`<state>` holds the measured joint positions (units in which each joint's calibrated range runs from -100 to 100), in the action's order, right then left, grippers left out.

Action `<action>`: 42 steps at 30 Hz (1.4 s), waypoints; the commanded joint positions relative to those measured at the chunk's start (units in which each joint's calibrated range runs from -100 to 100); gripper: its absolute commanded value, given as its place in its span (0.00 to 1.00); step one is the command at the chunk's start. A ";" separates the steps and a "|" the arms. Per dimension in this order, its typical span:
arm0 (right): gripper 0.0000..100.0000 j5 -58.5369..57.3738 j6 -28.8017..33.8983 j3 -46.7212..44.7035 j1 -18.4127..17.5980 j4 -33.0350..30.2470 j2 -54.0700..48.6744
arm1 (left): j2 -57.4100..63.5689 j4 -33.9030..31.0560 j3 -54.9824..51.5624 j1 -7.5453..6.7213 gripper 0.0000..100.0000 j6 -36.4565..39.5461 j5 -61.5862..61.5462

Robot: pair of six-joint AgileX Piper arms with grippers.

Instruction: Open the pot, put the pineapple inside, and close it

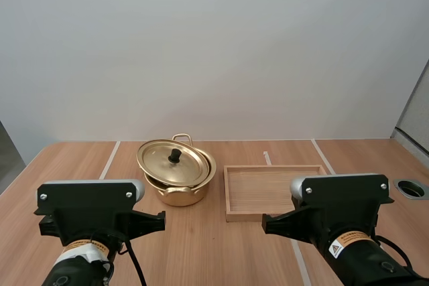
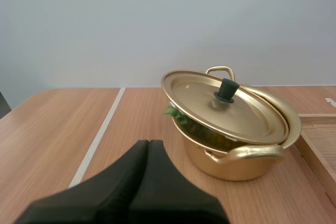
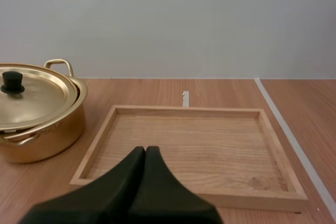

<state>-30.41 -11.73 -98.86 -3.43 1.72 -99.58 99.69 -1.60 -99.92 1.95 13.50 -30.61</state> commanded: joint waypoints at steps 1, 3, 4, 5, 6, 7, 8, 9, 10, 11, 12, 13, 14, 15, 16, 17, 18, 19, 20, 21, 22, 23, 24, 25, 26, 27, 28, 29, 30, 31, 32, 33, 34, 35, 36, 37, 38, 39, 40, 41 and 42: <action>0.00 0.76 0.21 -1.14 -0.13 0.21 -0.42 | 0.31 -0.44 -0.08 -0.06 0.00 0.57 1.38; 0.00 0.44 0.21 -1.14 -0.13 0.02 -0.42 | 0.31 -0.44 -0.08 -0.06 0.00 0.57 1.38; 0.00 0.22 0.21 -1.14 -0.13 -0.16 -0.42 | 0.31 -0.44 -0.08 -0.06 0.00 0.57 1.38; 0.00 0.07 0.21 -1.14 -0.13 -0.34 -0.42 | 0.31 -0.44 -0.08 -0.06 0.00 0.57 1.38; 0.00 -0.29 0.21 -1.14 -0.13 -0.33 -0.42 | 0.31 -0.44 -0.08 -0.06 0.00 0.57 1.38; 0.00 -0.60 0.21 -1.14 -0.13 -0.60 -0.42 | 0.31 -0.44 -0.08 -0.06 0.00 0.57 1.38; 0.00 -0.93 0.21 -1.14 -0.05 -1.06 -0.42 | 0.31 -0.44 -0.08 -0.06 0.00 0.57 1.38; 0.00 -0.94 0.21 -1.14 0.04 -1.72 -0.42 | 0.31 -0.44 -0.08 -0.06 0.00 0.57 1.38; 0.00 -1.39 0.21 -1.14 0.18 -1.72 -0.42 | 0.31 -0.44 -0.08 -0.06 0.00 0.57 1.38; 0.00 -1.56 0.21 -1.14 0.35 -1.72 -0.42 | 0.31 -0.44 -0.08 -0.06 0.00 0.57 1.38; 0.00 -2.00 0.21 -1.14 0.67 -1.72 -0.42 | 0.31 -0.44 -0.08 -0.06 0.00 0.57 1.38; 0.00 -1.98 0.21 -1.14 0.86 -1.72 -0.42 | 0.31 -0.44 -0.08 -0.06 0.00 0.57 1.38; 0.00 -1.98 0.21 -1.14 1.30 -1.72 -0.42 | 0.31 -0.44 -0.08 -0.06 0.00 0.57 1.38; 0.00 -1.98 0.21 -1.14 1.55 -1.72 -0.42 | 0.31 -0.44 -0.08 -0.06 0.00 0.57 1.38; 0.00 -1.98 0.21 -1.14 1.75 -1.72 -0.42 | 0.31 -0.44 -0.08 -0.06 0.00 0.57 1.38; 0.00 -1.79 0.21 -1.14 1.82 -1.32 -0.42 | 0.31 -0.44 -0.08 -0.06 0.00 0.57 1.38; 0.00 -1.23 0.21 -1.14 1.82 -1.32 -0.42 | 0.31 -0.44 -0.08 -0.06 0.00 0.57 1.38; 0.00 -0.71 0.21 -1.14 1.82 -1.09 -0.42 | 0.31 -0.44 -0.08 -0.06 0.00 0.57 1.38; 0.00 -0.71 0.21 -1.14 1.82 -1.09 -0.42 | 0.31 -0.44 -0.08 -0.06 0.00 0.57 1.38; 0.00 -0.71 0.21 -1.14 1.82 -1.09 -0.42 | 0.31 -0.44 -0.08 -0.06 0.00 0.57 1.38; 0.00 -0.71 0.21 -1.14 1.82 -1.09 -0.42 | 0.31 -0.44 -0.08 -0.06 0.00 0.57 1.38; 0.00 -0.71 0.21 -1.14 1.82 -1.09 -0.42 | 0.31 -0.44 -0.08 -0.06 0.00 0.57 1.38; 0.00 -0.71 0.21 -1.14 1.82 -1.09 -0.42 | 0.31 -0.44 -0.08 -0.06 0.00 0.57 1.38; 0.00 -0.71 0.21 -1.14 1.82 -1.09 -0.42 | 0.31 -0.44 -0.08 -0.06 0.00 0.57 1.38; 0.00 -0.71 0.21 -1.14 1.82 -1.09 -0.42 | 0.31 -0.44 -0.08 -0.06 0.00 0.57 1.38; 0.00 -0.71 0.21 -1.14 1.82 -1.09 -0.42 | 0.31 -0.44 -0.08 -0.06 0.00 0.57 1.38; 0.00 -0.71 0.21 -1.14 1.82 -1.09 -0.42 | 0.31 -0.44 -0.08 -0.06 0.00 0.57 1.38; 0.00 -0.71 0.21 -1.14 1.82 -1.09 -0.42 | 0.31 -0.44 -0.08 -0.06 0.00 0.57 1.38; 0.00 -0.71 0.21 -1.14 1.82 -1.09 -0.42 | 0.31 -0.44 -0.08 -0.06 0.00 0.57 1.38; 0.00 -0.71 0.21 -1.14 1.82 -1.09 -0.42 | 0.31 -0.44 -0.08 -0.06 0.00 0.57 1.38; 0.00 -0.72 0.21 -1.14 1.82 -1.09 -0.42 | 0.31 -0.44 -0.08 -0.06 0.00 0.57 1.38; 0.00 -0.72 0.21 -1.14 1.82 -1.09 -0.42 | 0.31 -0.44 -0.08 -0.06 0.00 0.57 1.38; 0.00 -0.72 0.21 -1.14 1.82 -1.09 -0.42 | 0.31 -0.44 -0.08 -0.06 0.00 0.57 1.38; 0.00 -0.72 0.21 -1.14 1.82 -1.09 -0.42 | 0.31 -0.44 -0.08 -0.06 0.00 0.57 1.38; 0.00 -0.72 0.21 -1.14 1.82 -1.09 -0.42 | 0.31 -0.44 -0.08 -0.06 0.00 0.57 1.38; 0.00 -0.72 0.21 -1.14 1.82 -1.09 -0.42 | 0.31 -0.44 -0.08 -0.06 0.00 0.57 1.38; 0.00 -0.72 0.21 -1.14 1.82 -1.09 -0.42 | 0.31 -0.44 -0.08 -0.06 0.00 0.57 1.38; 0.00 -0.72 0.21 -1.14 1.82 -1.09 -0.42 | 0.31 -0.44 -0.08 -0.06 0.00 0.57 1.38; 0.00 -0.72 0.21 -1.14 1.82 -1.09 -0.42 | 0.31 -0.44 -0.08 -0.06 0.00 0.57 1.38; 0.00 -0.72 0.21 -1.14 1.82 -1.09 -0.42 | 0.31 -0.44 -0.08 -0.06 0.00 0.57 1.38; 0.00 -0.72 0.21 -1.14 1.82 -1.09 -0.42 | 0.31 -0.44 -0.08 -0.06 0.00 0.57 1.38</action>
<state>-32.22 -11.62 -100.00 -1.83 0.47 -99.58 99.69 -1.60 -99.92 1.95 13.50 -30.61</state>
